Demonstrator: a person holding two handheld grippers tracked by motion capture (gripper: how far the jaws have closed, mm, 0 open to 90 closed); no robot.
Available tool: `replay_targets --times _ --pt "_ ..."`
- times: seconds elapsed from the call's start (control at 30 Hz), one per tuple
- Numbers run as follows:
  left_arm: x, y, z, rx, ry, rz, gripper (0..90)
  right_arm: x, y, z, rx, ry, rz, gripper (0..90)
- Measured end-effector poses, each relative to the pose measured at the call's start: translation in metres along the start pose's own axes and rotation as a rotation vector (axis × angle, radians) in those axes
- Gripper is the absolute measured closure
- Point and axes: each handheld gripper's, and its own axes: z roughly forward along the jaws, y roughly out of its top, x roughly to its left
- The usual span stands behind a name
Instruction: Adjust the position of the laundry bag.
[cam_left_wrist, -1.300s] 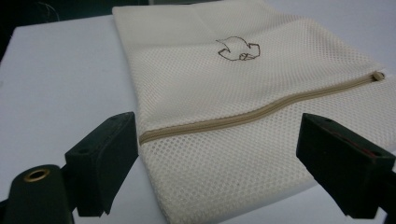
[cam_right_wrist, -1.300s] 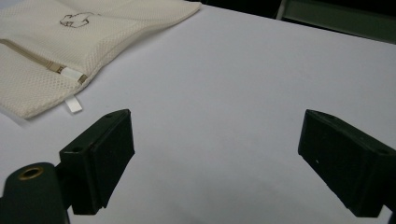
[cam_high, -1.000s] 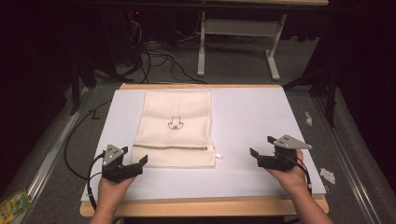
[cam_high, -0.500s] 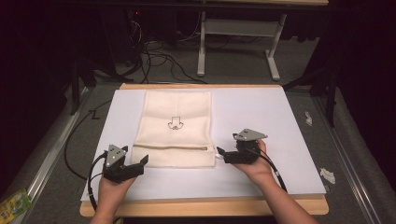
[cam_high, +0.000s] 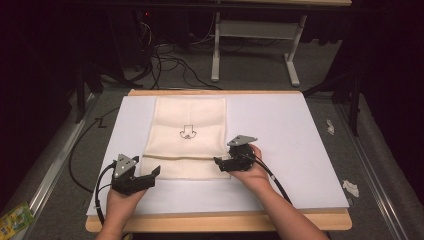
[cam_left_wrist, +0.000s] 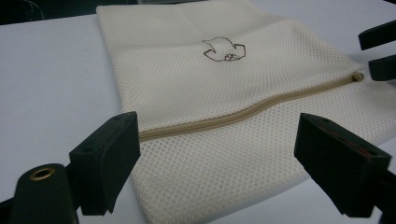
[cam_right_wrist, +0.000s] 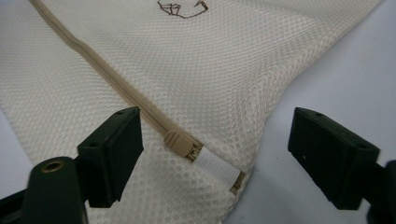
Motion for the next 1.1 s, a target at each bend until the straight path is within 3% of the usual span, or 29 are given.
replay_targets --times 0.17,0.2,0.27,0.3,0.33,0.37,0.5,0.67,0.83,0.87,1.1 --pt "0.001 0.000 0.000 -0.001 0.002 0.002 15.2 -0.010 0.005 0.008 -0.005 -0.026 0.035 30.9" --pt "0.000 0.000 0.000 0.003 0.003 0.012 15.2 -0.013 0.006 0.010 -0.006 -0.012 0.054 44.0" --pt "0.000 0.000 0.001 0.003 0.001 0.012 15.3 -0.014 0.005 0.013 0.005 -0.023 0.051 53.2" --pt "0.000 0.000 0.001 0.003 0.001 0.012 15.4 -0.014 0.005 0.013 0.005 -0.023 0.051 53.2" --pt "0.001 0.000 0.001 -0.002 -0.003 0.002 15.4 -0.013 0.004 0.015 0.008 -0.034 0.045 62.6" --pt "0.001 0.001 0.002 -0.008 -0.008 -0.013 15.5 -0.013 0.003 0.016 0.017 -0.046 0.044 65.5" --pt "0.000 0.000 0.002 0.001 -0.006 0.001 15.6 -0.015 -0.001 0.019 0.045 -0.022 0.038 87.0" --pt "0.002 0.001 0.001 -0.003 -0.006 -0.006 15.6 -0.016 -0.004 0.010 0.048 -0.033 0.024 88.5" --pt "0.002 0.000 0.002 -0.001 -0.011 -0.007 15.7 -0.026 -0.012 -0.002 0.050 -0.045 0.031 88.2" --pt "0.001 0.000 0.002 -0.003 -0.016 -0.006 15.7 -0.034 -0.018 -0.011 0.052 -0.046 0.041 88.1" --pt "0.000 0.001 0.004 0.005 -0.021 -0.003 15.8 -0.047 -0.043 -0.041 0.050 -0.064 0.067 88.2"
